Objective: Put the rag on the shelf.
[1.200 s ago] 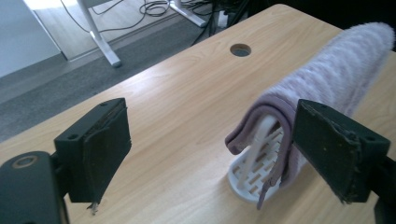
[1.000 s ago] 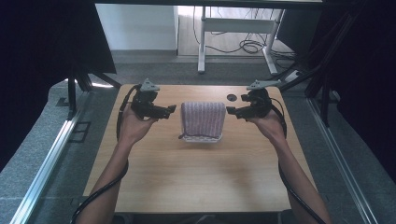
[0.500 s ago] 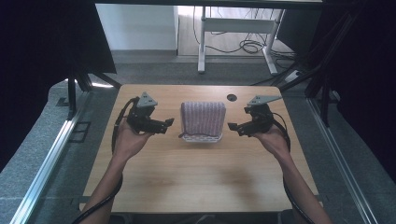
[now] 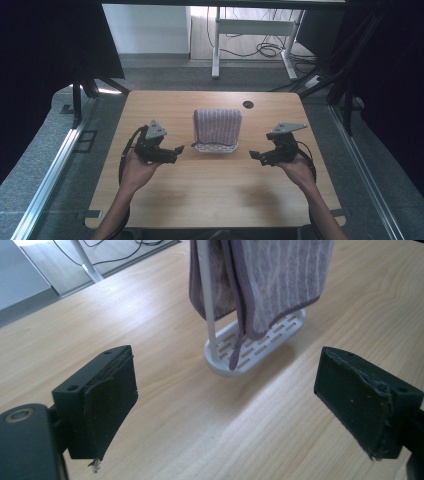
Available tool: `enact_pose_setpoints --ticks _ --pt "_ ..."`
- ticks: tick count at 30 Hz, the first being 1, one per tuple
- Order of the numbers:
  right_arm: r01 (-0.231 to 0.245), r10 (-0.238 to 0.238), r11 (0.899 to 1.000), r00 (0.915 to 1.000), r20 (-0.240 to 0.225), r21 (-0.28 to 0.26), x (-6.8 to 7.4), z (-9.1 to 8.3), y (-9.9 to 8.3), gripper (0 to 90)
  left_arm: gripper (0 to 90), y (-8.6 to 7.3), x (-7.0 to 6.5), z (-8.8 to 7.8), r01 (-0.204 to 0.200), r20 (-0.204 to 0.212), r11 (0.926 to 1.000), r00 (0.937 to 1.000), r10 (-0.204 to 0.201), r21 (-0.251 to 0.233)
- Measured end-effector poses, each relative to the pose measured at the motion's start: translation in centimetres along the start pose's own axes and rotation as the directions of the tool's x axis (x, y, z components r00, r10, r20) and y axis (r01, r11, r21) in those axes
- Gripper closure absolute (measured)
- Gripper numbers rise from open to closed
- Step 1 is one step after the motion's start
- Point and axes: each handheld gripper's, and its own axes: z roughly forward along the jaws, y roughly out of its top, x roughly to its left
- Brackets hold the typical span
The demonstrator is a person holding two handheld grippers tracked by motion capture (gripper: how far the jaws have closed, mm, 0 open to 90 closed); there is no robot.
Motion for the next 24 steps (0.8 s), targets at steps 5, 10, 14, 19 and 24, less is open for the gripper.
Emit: enact_pose_setpoints --ticks 5,10,14,19,24 --pt "-0.009 0.009 1.000 0.9999 -0.011 0.021 0.4 0.7 -2.1 1.5 10.0 -1.5 -0.8 0.3 -0.002 -0.002 1.0000 1.0000 0.002 -0.001" --pt "-0.011 0.012 0.999 0.9999 -0.006 0.037 0.7 1.5 -3.5 2.6 10.0 -3.4 -1.5 0.7 0.003 -0.003 1.0000 1.0000 -0.003 0.009" --pt "-0.019 0.019 0.999 0.9998 -0.011 0.046 0.9 1.9 -4.3 2.6 10.0 -4.6 -1.8 1.3 0.017 0.002 0.9996 0.9999 -0.017 0.023" --pt "-0.022 0.023 0.997 0.9997 -0.006 0.075 1.2 3.0 -6.2 2.7 10.0 -7.1 -2.6 3.1 0.023 -0.006 0.9965 0.9997 -0.023 0.081" --pt "-0.008 0.008 0.995 1.0000 -0.001 0.104 1.5 4.0 -7.4 2.6 10.0 -8.5 -3.0 4.0 0.035 -0.009 0.9931 0.9994 -0.034 0.112"
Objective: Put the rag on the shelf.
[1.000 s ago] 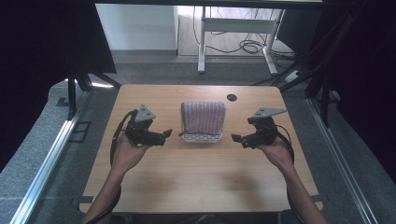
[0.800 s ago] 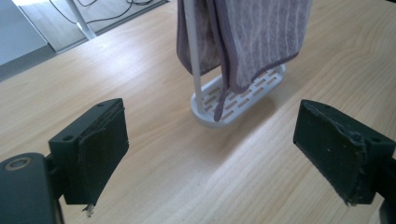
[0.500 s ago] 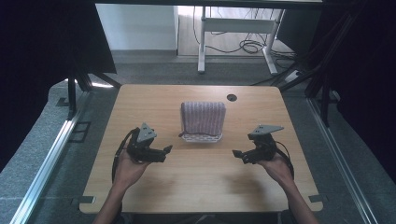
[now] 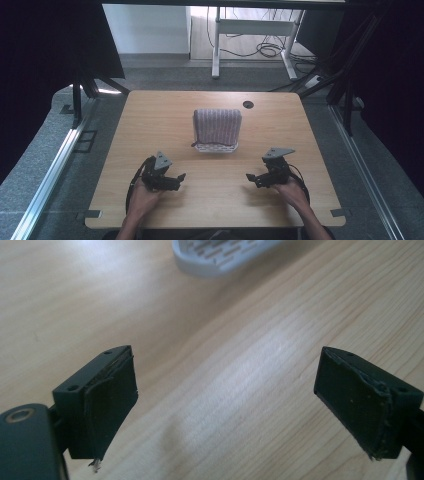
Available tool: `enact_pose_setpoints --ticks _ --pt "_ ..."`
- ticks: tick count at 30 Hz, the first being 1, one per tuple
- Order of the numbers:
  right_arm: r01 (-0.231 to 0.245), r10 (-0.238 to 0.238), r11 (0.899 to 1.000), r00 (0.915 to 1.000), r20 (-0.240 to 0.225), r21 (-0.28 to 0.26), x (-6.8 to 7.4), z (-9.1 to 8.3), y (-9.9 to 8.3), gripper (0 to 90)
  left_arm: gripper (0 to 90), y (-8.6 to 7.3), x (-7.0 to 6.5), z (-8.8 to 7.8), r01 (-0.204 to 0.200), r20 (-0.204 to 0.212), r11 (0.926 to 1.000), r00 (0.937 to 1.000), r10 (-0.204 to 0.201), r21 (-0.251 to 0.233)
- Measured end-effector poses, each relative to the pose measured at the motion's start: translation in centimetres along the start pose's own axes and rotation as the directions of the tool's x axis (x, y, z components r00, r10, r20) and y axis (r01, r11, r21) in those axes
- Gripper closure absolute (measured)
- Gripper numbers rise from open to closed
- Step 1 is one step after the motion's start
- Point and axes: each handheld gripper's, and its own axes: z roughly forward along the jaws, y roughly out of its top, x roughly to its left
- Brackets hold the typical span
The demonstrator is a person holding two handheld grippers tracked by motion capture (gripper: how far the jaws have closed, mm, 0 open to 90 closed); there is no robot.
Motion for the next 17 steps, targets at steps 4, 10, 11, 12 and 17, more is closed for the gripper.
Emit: enact_pose_setpoints --ticks 4,10,11,12,17 --pt "0.012 -0.012 1.000 0.9999 0.007 0.021 0.1 0.7 -0.6 2.5 10.0 -1.0 -0.2 1.0 0.019 -0.007 0.9993 0.9998 -0.019 0.031" --pt "0.039 -0.040 0.997 0.9989 0.023 0.069 0.3 2.0 -1.9 0.0 10.1 -2.0 0.0 2.1 0.058 0.005 0.9963 0.9983 -0.058 0.064" --pt "0.054 -0.056 0.997 0.9981 0.028 0.052 0.3 2.1 -2.1 0.0 10.1 -1.9 0.0 2.1 0.057 -0.005 0.9962 0.9984 -0.056 0.066" --pt "0.045 -0.046 0.998 0.9983 0.035 0.039 0.4 2.1 -2.2 0.0 10.1 -1.9 0.0 2.1 0.053 -0.003 0.9964 0.9986 -0.053 0.065" --pt "0.043 -0.044 0.998 0.9983 0.039 0.036 0.4 2.1 -2.3 0.0 10.0 -1.9 0.3 2.3 0.079 0.009 0.9943 0.9968 -0.079 0.071"
